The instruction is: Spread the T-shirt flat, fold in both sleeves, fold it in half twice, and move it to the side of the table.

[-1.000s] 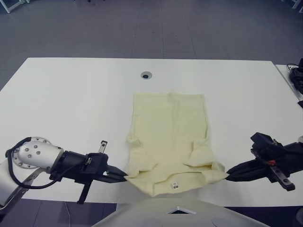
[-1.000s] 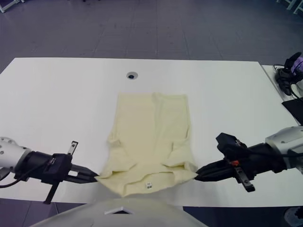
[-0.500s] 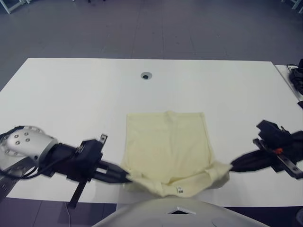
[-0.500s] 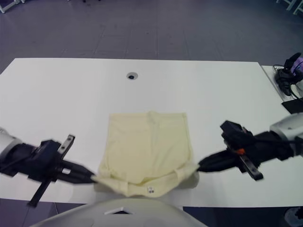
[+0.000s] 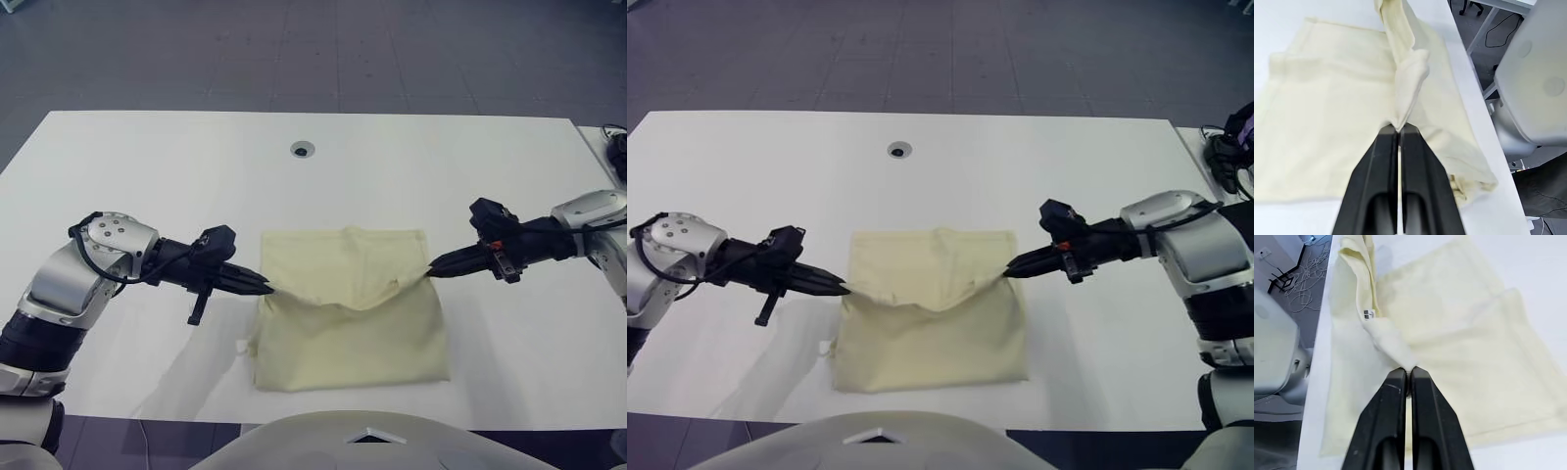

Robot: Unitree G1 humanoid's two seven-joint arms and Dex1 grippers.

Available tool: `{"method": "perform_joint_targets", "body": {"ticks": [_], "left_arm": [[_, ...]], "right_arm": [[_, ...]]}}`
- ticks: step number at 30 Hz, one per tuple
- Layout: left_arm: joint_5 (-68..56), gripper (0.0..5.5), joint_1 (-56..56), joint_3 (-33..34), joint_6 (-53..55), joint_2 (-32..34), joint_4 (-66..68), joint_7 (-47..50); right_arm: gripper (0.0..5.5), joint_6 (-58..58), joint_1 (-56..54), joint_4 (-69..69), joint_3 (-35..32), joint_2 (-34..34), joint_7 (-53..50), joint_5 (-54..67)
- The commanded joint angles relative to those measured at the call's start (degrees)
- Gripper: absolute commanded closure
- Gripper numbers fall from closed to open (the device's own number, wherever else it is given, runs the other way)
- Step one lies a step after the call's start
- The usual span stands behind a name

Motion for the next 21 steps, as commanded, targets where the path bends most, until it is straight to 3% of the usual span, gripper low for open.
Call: {"method": "perform_joint_targets", "body": {"ticks": [1, 12, 21], "left_arm": [[4.61, 5.50, -4.84, 0.15, -3.24, -2.72, 6.93, 1.00], [10.63, 5.50, -10.61, -0.87, -7.10, -9.81, 16.91, 1.90], [17.35, 5.50, -14.32, -3.18, -12.82, -16.24, 28.03, 4.29]], "right_arm": [[5.49, -2.63, -2.67, 4.42, -1.15, 2.58, -3.09, -2.97], [5.49, -5.02, -4.39, 9.18, -3.39, 5.18, -6.05, -5.37], [5.49, -11.16, -8.02, 17.76, -0.04, 13.57, -9.55, -11.77]]}}
